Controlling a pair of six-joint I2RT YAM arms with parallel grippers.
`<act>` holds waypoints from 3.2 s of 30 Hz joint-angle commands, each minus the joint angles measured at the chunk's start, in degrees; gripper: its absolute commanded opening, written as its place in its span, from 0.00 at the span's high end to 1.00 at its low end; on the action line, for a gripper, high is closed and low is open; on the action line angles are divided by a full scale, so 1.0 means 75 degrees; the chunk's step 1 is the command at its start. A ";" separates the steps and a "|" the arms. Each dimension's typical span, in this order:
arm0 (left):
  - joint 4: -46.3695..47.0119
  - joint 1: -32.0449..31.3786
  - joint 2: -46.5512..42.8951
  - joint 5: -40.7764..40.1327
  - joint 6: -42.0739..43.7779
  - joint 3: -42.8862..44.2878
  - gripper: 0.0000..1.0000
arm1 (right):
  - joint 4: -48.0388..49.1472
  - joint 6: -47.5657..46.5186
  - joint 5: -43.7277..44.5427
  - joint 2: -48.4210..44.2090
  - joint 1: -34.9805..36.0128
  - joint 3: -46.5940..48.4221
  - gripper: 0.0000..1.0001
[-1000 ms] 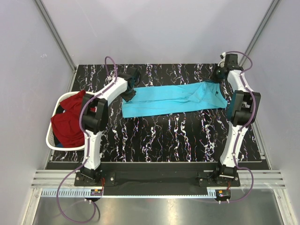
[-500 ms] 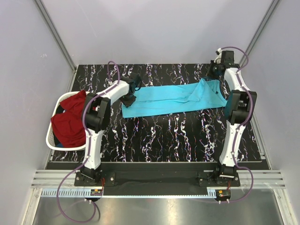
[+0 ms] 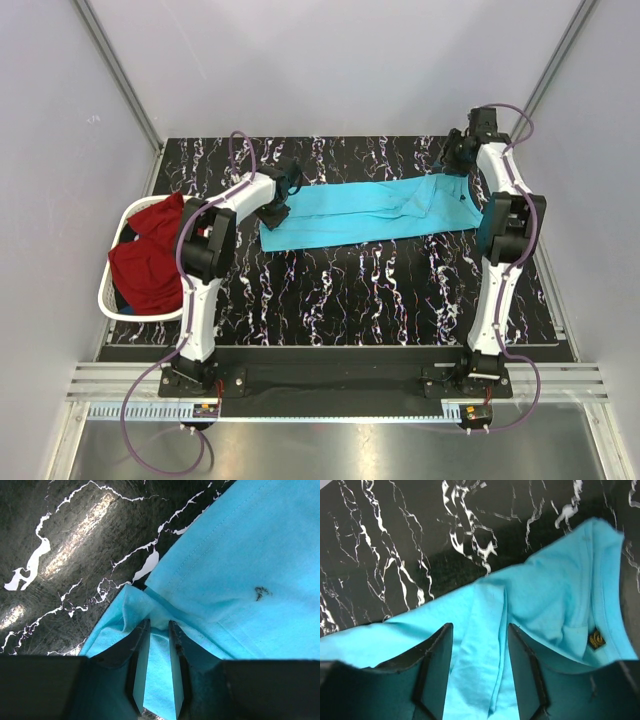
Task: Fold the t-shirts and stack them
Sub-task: Fold the tshirt
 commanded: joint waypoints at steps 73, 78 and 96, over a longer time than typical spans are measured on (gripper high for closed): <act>-0.0185 -0.0111 -0.1206 -0.0598 0.0255 0.0170 0.72 | 0.1654 0.1971 0.0779 -0.1380 0.0458 -0.2491 0.73; -0.0162 0.0041 -0.0421 -0.0516 0.0525 0.0732 0.71 | 0.1654 0.1971 0.0428 -0.0675 0.0446 -0.1762 0.74; -0.0173 0.0616 -0.0150 -0.0376 0.0045 -0.0543 0.72 | 0.1572 0.2088 0.1014 0.0240 0.0200 -0.1399 0.82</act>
